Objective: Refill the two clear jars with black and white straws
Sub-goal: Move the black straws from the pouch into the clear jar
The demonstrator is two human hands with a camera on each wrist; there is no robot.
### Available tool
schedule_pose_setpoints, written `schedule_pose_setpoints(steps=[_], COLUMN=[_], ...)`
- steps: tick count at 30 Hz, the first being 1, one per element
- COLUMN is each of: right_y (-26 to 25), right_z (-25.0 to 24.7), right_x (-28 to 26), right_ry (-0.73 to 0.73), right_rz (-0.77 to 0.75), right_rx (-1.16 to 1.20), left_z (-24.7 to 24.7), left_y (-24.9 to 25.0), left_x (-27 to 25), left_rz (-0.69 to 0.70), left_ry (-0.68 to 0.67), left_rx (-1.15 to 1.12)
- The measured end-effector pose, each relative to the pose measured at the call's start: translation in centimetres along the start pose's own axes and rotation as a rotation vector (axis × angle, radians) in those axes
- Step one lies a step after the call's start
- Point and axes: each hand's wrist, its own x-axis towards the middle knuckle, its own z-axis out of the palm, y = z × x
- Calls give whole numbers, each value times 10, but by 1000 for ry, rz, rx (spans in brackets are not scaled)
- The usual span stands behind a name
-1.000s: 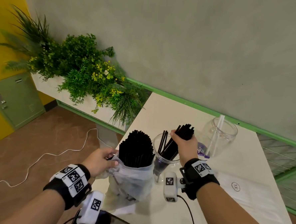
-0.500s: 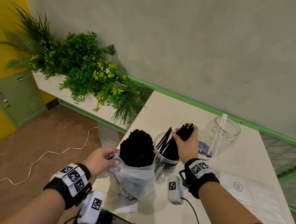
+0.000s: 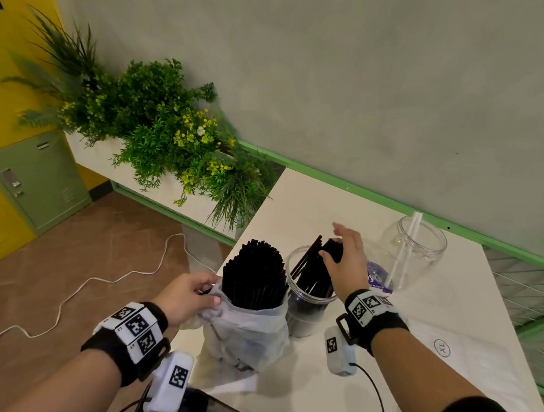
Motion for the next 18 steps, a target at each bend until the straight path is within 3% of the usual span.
schedule_pose_setpoints(steps=[3, 10, 18], right_y=[8, 9, 5], right_z=[0, 3, 9], right_x=[-1, 11, 16], right_ry=[-64, 1, -242], right_rz=[-79, -157, -180], right_rx=[-90, -115, -34], left_z=[0, -2, -3], left_y=[-2, -4, -5], left_x=[1, 3, 3], left_rz=[4, 6, -25], left_ry=[1, -3, 14], left_rx=[8, 15, 8])
